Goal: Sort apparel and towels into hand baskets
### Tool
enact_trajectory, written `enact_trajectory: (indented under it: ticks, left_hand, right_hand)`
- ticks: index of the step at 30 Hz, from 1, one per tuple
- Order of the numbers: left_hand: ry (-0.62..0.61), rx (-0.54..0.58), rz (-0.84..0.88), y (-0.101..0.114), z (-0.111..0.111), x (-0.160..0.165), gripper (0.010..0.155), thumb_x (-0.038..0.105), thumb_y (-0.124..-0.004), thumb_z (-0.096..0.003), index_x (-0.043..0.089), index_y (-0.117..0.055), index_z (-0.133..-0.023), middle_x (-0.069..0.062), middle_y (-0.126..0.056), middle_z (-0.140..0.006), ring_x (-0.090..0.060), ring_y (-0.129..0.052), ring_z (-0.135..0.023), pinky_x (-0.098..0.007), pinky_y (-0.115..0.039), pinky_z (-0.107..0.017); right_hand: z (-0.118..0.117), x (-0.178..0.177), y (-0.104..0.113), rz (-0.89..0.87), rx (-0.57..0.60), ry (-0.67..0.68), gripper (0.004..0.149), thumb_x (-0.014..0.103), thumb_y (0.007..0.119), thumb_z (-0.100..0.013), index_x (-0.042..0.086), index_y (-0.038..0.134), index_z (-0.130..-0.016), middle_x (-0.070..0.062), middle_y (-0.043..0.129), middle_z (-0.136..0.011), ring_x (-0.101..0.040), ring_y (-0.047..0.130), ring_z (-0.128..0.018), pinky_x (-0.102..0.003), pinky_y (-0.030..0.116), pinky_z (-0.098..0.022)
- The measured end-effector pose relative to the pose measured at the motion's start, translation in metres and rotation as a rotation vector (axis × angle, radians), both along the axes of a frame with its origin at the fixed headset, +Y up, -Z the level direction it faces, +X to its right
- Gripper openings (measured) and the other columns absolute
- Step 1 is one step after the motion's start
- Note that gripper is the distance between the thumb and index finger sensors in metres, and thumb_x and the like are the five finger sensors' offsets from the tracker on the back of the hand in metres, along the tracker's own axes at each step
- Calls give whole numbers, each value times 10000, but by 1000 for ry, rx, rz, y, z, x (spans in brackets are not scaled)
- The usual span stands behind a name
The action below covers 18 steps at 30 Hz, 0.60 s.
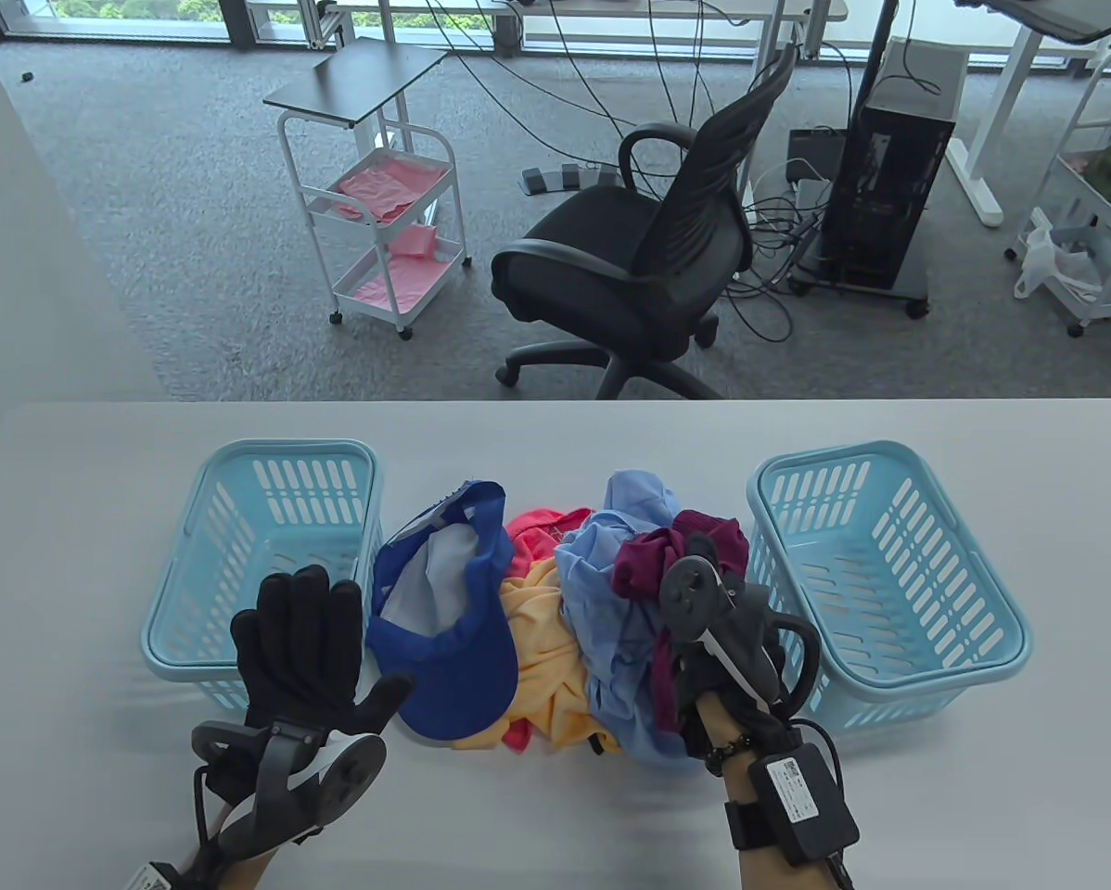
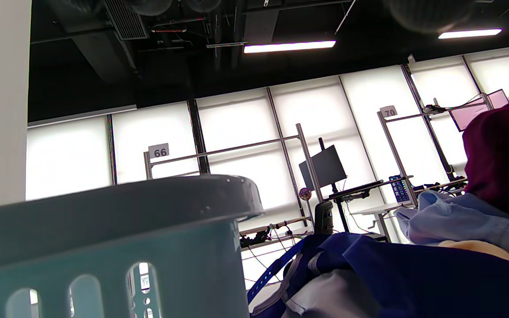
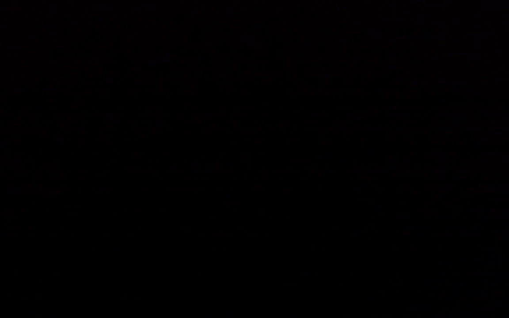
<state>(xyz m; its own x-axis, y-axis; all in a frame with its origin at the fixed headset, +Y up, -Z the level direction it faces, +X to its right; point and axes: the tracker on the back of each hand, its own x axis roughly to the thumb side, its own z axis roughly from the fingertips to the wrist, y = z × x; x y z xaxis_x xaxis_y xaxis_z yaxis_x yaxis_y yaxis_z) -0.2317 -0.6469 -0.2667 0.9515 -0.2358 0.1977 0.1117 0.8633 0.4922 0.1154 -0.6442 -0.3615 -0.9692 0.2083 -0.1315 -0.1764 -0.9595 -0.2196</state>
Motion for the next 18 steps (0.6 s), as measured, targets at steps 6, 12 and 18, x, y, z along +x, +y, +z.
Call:
enact_trajectory:
  ticks: [6, 12, 18]
  left_hand:
    - [1, 9, 4, 1, 0, 0, 988, 663, -573, -529, 39, -123, -1150, -354, -227, -1190, -652, -370, -1075, -779, -440, -718]
    - [3, 12, 6, 1, 1, -1, 987, 662, -573, -530, 38, -124, -1150, -354, -227, -1190, -652, -370, -1075, -779, -440, -718]
    - [5, 19, 11, 2, 1, -2, 985, 661, -573, -530, 39, -126, -1150, -355, -228, -1190, -653, -370, -1074, -779, -439, -718]
  right_hand:
    - [18, 0, 42, -59, 157, 8, 549, 213, 829, -524, 181, 637, -1037, -300, 870, -829, -432, 1040, -553, -500, 933, -396]
    - [32, 0, 87, -57, 243, 15, 540, 214, 828, -526, 176, 649, -1034, -304, 871, -827, -433, 1040, -551, -498, 934, -391]
    - [33, 13, 118, 9, 281, -17, 537, 215, 827, -526, 179, 652, -1032, -302, 868, -832, -434, 1037, -555, -500, 930, -399]
